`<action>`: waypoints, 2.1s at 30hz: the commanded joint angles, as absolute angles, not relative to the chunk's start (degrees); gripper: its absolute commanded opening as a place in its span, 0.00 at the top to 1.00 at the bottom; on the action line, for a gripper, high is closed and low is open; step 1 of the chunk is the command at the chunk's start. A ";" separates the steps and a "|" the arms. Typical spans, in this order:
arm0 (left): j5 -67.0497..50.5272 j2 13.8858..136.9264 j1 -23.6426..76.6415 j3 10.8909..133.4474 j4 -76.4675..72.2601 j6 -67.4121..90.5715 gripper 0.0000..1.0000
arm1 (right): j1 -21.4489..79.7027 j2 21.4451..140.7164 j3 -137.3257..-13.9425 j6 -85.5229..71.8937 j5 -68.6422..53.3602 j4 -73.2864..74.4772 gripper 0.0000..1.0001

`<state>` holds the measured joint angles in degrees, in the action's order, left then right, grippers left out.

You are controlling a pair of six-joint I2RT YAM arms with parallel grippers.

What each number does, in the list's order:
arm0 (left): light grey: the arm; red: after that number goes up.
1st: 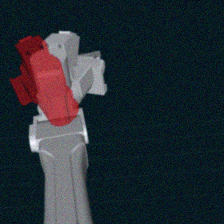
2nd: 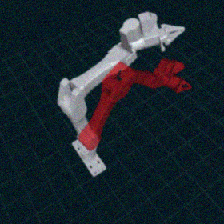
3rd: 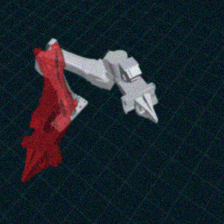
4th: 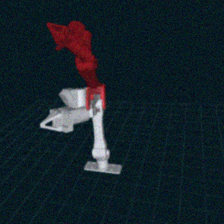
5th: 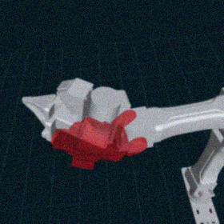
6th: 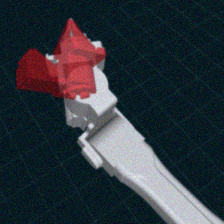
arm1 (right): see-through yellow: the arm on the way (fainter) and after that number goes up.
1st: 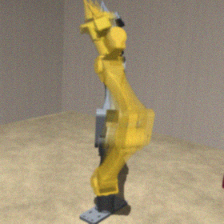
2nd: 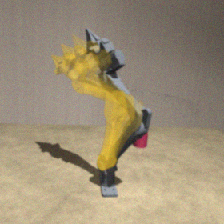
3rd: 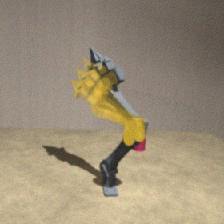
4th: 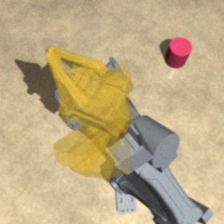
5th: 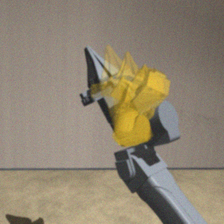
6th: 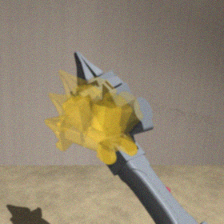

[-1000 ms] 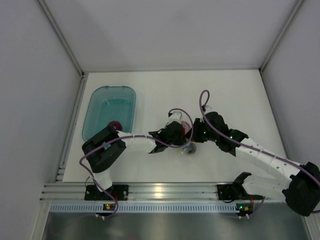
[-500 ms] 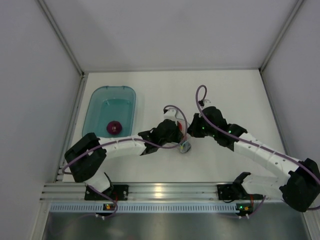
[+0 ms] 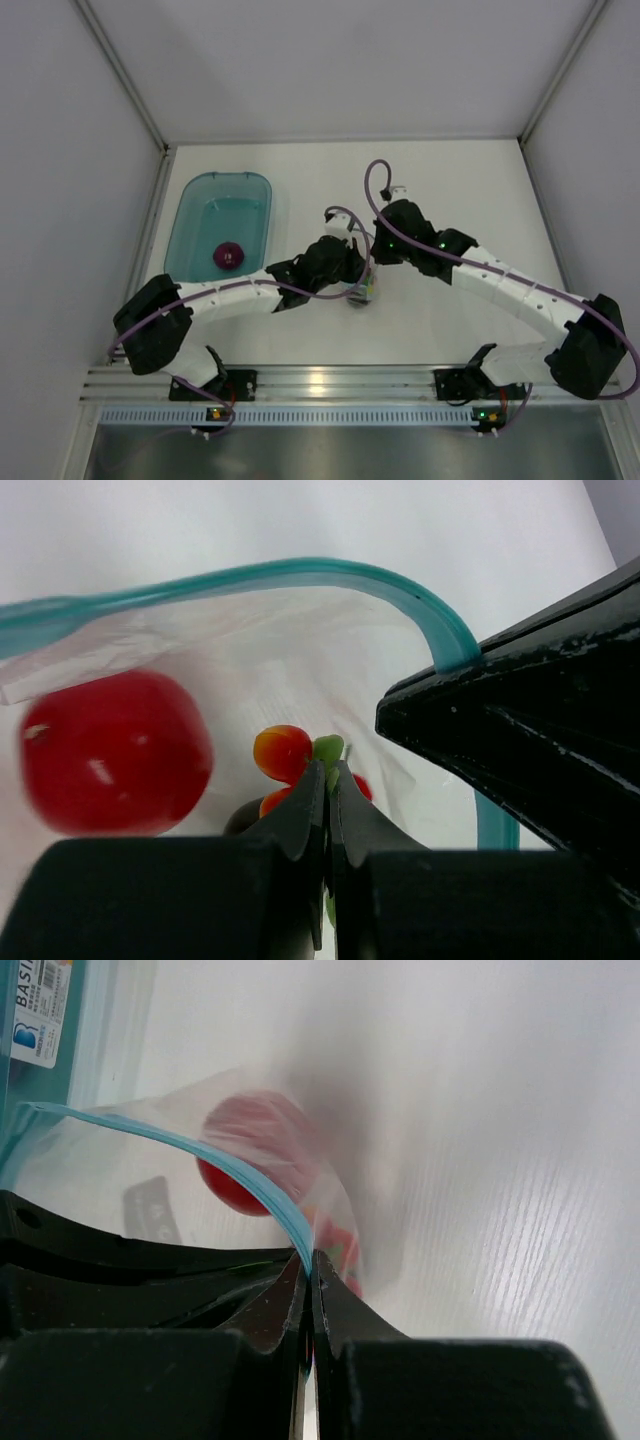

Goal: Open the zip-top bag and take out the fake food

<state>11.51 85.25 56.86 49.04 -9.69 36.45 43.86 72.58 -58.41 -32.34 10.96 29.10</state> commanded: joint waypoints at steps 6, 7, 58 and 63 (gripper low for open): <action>17.84 83.49 57.30 55.01 -2.21 36.03 1.00 | 50.01 74.18 -65.92 -32.34 20.47 34.28 1.00; 18.10 83.58 57.30 56.24 -0.81 35.95 1.00 | 50.53 73.92 -66.18 -32.78 21.26 34.45 1.00; 24.09 66.35 20.06 56.42 24.17 34.72 1.00 | 50.01 74.35 -59.59 -36.04 24.26 28.92 1.00; 22.86 74.52 11.35 59.50 23.29 33.23 1.00 | 50.10 74.18 -59.50 -35.68 23.03 28.30 1.00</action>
<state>24.60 71.26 14.46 56.58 23.79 35.09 50.54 76.01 -59.59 -36.03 24.16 30.89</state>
